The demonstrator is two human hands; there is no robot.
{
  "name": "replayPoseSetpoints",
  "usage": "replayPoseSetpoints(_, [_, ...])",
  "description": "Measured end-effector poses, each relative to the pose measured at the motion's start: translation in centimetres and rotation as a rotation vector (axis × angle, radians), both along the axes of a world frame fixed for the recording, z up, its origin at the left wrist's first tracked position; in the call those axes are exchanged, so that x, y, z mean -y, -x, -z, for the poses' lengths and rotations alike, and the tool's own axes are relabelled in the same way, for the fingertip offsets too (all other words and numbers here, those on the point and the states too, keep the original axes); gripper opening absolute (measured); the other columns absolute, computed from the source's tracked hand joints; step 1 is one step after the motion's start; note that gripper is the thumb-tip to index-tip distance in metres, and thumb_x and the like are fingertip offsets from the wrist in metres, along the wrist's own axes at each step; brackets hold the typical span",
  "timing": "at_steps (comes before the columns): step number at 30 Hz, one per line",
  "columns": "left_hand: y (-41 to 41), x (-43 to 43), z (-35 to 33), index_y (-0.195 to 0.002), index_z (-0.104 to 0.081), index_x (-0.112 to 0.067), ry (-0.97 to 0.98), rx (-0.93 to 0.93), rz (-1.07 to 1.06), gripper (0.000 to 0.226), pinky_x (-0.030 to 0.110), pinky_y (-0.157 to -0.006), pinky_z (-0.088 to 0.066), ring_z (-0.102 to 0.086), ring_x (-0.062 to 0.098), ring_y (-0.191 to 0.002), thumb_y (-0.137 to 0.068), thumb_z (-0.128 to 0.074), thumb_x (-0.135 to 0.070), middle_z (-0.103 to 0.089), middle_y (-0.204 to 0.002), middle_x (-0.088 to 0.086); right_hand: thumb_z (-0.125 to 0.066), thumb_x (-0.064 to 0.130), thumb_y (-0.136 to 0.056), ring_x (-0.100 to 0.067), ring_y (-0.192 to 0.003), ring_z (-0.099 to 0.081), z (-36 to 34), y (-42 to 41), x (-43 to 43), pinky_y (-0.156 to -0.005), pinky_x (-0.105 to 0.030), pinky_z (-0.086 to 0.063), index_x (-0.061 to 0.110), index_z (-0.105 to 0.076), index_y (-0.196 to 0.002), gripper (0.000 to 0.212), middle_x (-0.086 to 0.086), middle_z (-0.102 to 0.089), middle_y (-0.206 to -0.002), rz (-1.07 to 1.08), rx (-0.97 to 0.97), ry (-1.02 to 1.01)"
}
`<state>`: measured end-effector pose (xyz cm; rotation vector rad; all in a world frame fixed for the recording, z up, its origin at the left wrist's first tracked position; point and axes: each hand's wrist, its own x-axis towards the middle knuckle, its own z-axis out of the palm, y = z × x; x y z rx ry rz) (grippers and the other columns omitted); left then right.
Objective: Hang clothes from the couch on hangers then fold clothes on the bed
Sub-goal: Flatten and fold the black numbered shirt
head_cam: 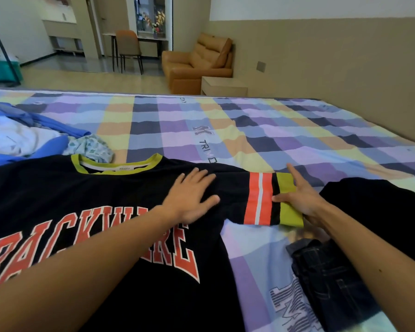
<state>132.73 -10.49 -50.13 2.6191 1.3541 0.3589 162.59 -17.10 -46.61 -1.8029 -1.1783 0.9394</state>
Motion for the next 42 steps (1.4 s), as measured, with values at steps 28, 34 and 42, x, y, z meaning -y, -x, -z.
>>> replayPoseSetpoints(28, [18.6,10.7,1.3,-0.137,-0.052,-0.036,0.014,0.238,-0.180,0.043,0.044,-0.118,-0.032,-0.041,0.014,-0.139,-0.101,-0.035,-0.051,-0.048,-0.150,-0.009,-0.040,0.043,-0.104,-0.031,-0.154,-0.017,-0.6,24.2,-3.3,-0.124,-0.047,-0.018,0.009,-0.022,-0.160,0.067,-0.011,-0.020,-0.167,-0.541,0.704,-0.105])
replayPoseSetpoints(34, [14.4,6.0,-1.8,-0.120,-0.059,-0.022,-0.352,0.315,-0.175,0.028,0.043,-0.100,-0.043,-0.049,0.018,-0.118,-0.100,-0.044,-0.036,-0.056,-0.126,-0.004,-0.021,0.062,-0.103,-0.023,-0.156,0.010,5.4,23.0,-2.3,-0.125,-0.047,0.005,0.020,0.002,-0.163,0.077,-0.005,0.006,-0.170,-0.511,0.977,-0.034])
replayPoseSetpoints(42, [14.7,3.6,2.7,-0.162,-0.001,-0.024,0.082,-0.174,-0.277,0.108,0.053,-0.125,0.005,0.018,0.021,-0.154,-0.079,-0.008,-0.092,0.010,-0.169,-0.001,-0.009,0.074,-0.090,-0.020,-0.156,0.011,6.5,22.9,-2.5,-0.125,-0.045,0.006,0.022,0.003,-0.163,0.089,-0.003,0.006,-0.170,-0.480,1.008,-0.058])
